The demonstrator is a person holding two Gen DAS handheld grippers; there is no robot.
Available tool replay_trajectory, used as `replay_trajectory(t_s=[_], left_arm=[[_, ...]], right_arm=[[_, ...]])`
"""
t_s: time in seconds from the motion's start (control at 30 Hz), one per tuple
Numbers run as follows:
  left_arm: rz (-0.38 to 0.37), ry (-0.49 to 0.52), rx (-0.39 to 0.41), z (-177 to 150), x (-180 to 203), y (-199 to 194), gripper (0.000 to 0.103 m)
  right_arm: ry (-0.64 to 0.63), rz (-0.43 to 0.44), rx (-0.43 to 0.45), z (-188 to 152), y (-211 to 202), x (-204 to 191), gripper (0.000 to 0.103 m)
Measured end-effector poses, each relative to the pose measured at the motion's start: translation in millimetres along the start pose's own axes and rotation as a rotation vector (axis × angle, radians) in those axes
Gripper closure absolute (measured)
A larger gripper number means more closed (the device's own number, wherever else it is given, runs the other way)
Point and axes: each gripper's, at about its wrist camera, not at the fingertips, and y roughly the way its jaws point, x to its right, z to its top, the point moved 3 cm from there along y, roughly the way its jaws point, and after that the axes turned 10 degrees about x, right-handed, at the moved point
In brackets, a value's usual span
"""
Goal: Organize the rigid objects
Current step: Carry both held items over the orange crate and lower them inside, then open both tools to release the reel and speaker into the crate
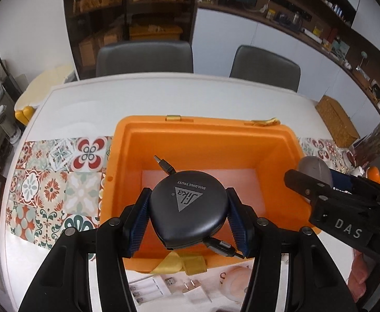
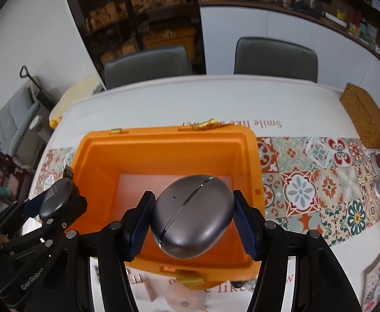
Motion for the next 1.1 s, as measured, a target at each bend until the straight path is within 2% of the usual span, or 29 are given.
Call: replay_trajectory(t_s=[0.23, 0.37, 0.57, 0.87, 0.93, 1.1], left_arm=[[0.006, 0.011, -0.07, -2.8, -0.5, 22.2, 0.048], [0.011, 0.0, -0.114, -6.5, -2.2, 33.7, 0.047], [0.028, 0.006, -0.139, -10.0, -2.0, 43.3, 0.047], [0.09, 0.023, -0.104, -3.2, -3.6, 33.2, 0.03], [0.113, 0.015, -0.093, -1.3, -7.1, 27.7, 0.021], [0.151, 0.014, -0.06, 0.5, -13.6, 14.8, 0.016]], right_arm=[[-0.008, -0.005, -0.119, -2.8, 33.7, 2.7, 0.043], [-0.003, -0.008, -0.149, -8.9, 42.3, 3.6, 0.043], [-0.019, -0.011, -0.164, -12.5, 46.9, 1.6, 0.043], [-0.021, -0.01, -0.163, -10.7, 45.6, 2.4, 0.043], [-0.02, -0.005, -0.162, -10.3, 44.5, 2.0, 0.043], [-0.017, -0.001, -0.16, -9.5, 43.9, 0.9, 0.043]])
